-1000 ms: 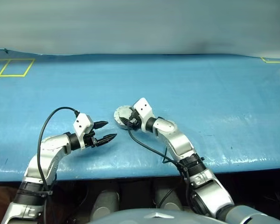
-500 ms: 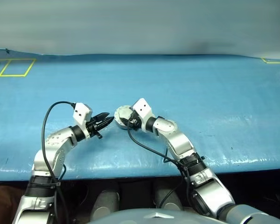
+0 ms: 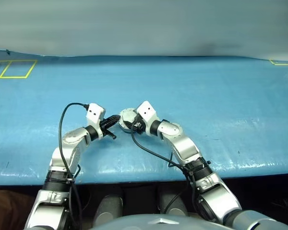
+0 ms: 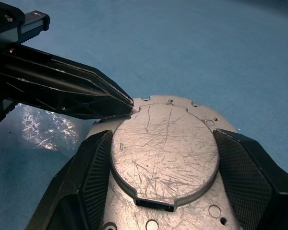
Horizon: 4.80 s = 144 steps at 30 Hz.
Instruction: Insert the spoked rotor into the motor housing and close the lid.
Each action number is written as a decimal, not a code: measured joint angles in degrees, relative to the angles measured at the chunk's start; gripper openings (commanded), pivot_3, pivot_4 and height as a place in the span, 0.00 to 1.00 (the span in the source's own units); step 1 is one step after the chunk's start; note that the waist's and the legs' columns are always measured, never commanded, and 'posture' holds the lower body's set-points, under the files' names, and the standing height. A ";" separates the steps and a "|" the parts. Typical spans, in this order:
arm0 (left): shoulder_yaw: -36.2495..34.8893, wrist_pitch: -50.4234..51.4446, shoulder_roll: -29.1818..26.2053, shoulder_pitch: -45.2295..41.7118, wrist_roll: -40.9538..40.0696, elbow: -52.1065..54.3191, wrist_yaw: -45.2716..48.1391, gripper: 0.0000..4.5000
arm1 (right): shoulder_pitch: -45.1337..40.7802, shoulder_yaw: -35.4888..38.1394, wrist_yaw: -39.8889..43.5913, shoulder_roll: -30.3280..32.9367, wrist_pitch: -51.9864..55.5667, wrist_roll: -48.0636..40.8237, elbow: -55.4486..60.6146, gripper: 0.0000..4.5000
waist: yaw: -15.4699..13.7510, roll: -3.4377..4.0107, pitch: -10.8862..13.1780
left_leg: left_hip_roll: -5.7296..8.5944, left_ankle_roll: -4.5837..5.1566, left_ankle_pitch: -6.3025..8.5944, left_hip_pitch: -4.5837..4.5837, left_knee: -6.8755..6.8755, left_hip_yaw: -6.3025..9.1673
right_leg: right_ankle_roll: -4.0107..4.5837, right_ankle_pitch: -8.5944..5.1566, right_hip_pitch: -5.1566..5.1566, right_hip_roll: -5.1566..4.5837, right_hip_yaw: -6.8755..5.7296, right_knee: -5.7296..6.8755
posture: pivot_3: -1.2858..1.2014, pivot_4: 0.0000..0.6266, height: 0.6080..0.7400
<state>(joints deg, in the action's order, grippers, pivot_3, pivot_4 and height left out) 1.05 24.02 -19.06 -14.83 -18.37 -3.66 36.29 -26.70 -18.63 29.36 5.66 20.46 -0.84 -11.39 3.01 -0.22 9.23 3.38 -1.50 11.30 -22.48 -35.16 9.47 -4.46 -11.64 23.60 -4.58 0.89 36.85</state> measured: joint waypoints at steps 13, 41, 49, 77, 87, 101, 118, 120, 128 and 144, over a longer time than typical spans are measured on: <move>1.13 2.98 -0.21 -1.40 1.18 0.07 0.32 0.01 | 0.62 0.09 -0.94 0.44 1.42 0.12 1.76 0.67 | -0.63 0.01 -0.01 | 0.00 -0.01 0.00 0.01 0.00 0.00 | 0.01 -0.01 -0.02 0.00 0.00 -0.01 | 0.52 0.24 1.00; 1.25 1.69 0.64 0.51 -0.73 1.38 5.06 0.00 | 11.42 26.38 -9.69 -1.58 32.41 -23.99 19.46 1.00 | -2.00 0.06 0.05 | 0.04 -0.05 0.05 -0.23 0.07 0.04 | 0.32 -0.19 0.14 -0.05 -0.01 -0.11 | 0.52 0.24 1.00; 1.36 1.39 0.64 0.63 -0.22 1.38 4.92 0.00 | 14.02 32.37 -13.11 -8.97 41.48 -34.93 21.16 1.00 | -1.54 0.09 0.06 | 0.02 -0.05 0.05 -0.20 0.02 0.03 | 0.32 -0.20 0.10 -0.04 -0.02 -0.09 | 0.52 0.24 1.00; 1.75 0.00 -0.25 0.92 0.49 1.46 4.18 0.00 | 7.68 36.79 -19.86 -13.16 38.49 -50.22 4.88 0.77 | -0.91 0.12 0.06 | -0.01 -0.04 0.05 -0.15 0.02 0.02 | 0.32 -0.20 0.08 0.00 -0.04 -0.08 | 0.52 0.24 1.00; 1.78 -0.78 -0.87 1.76 1.51 1.56 3.35 0.00 | 7.62 36.88 -20.20 -13.21 37.41 -53.82 3.49 0.26 | -0.92 0.22 0.09 | 0.00 -0.04 0.05 -0.18 0.06 0.04 | 0.33 -0.21 0.10 -0.01 -0.04 -0.10 | 0.52 0.24 1.00; -3.48 1.23 5.24 1.91 -5.74 1.70 2.19 0.00 | 7.60 37.16 -23.24 -13.26 35.66 -56.62 3.22 0.26 | -0.91 0.23 0.11 | 0.00 -0.04 0.05 -0.27 0.05 0.06 | 0.32 -0.20 0.15 -0.02 -0.06 -0.14 | 0.52 0.24 1.00; -14.54 10.18 20.71 4.49 -33.41 7.06 -6.39 0.95 | 6.29 41.37 -33.36 -13.66 28.48 -71.40 10.48 0.26 | -0.49 0.33 0.25 | 0.00 0.20 0.20 -0.60 0.08 0.02 | -0.07 0.04 0.18 0.02 -0.08 -0.74 | 0.52 0.24 1.00; -15.34 12.23 22.14 4.61 -36.54 6.98 -8.33 0.99 | 5.83 40.74 -33.61 -13.81 28.35 -73.06 12.54 0.26 | -0.45 0.33 0.25 | 0.00 0.23 0.23 -0.62 0.08 0.01 | -0.07 0.04 0.18 0.02 -0.07 -0.79 | 0.52 0.24 1.00; -19.67 20.55 23.49 3.81 -53.32 3.78 -14.86 0.99 | 5.15 36.47 -34.80 -14.10 28.40 -77.81 17.64 0.26 | -0.44 0.33 0.25 | 0.01 0.24 0.24 -0.67 0.04 0.00 | -0.08 0.06 0.17 0.02 -0.07 -0.86 | 0.52 0.24 1.00; -18.21 19.88 25.92 -3.57 -58.76 -1.29 -16.07 0.99 | 8.44 29.25 -34.52 -12.18 28.92 -78.34 19.70 0.26 | -0.79 0.33 0.25 | 0.01 0.24 0.24 -0.68 0.01 -0.06 | -0.02 0.04 0.18 0.02 -0.02 -0.88 | 0.52 0.24 1.00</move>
<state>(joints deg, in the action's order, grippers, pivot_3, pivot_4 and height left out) -17.16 43.90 6.86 -18.40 -77.13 -4.96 20.22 -18.26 10.63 -5.16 -6.51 49.38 -79.18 8.30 2.21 0.11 9.48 3.39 -1.26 11.54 -23.17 -35.15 9.40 -4.47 -11.60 23.77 -4.56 0.87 35.97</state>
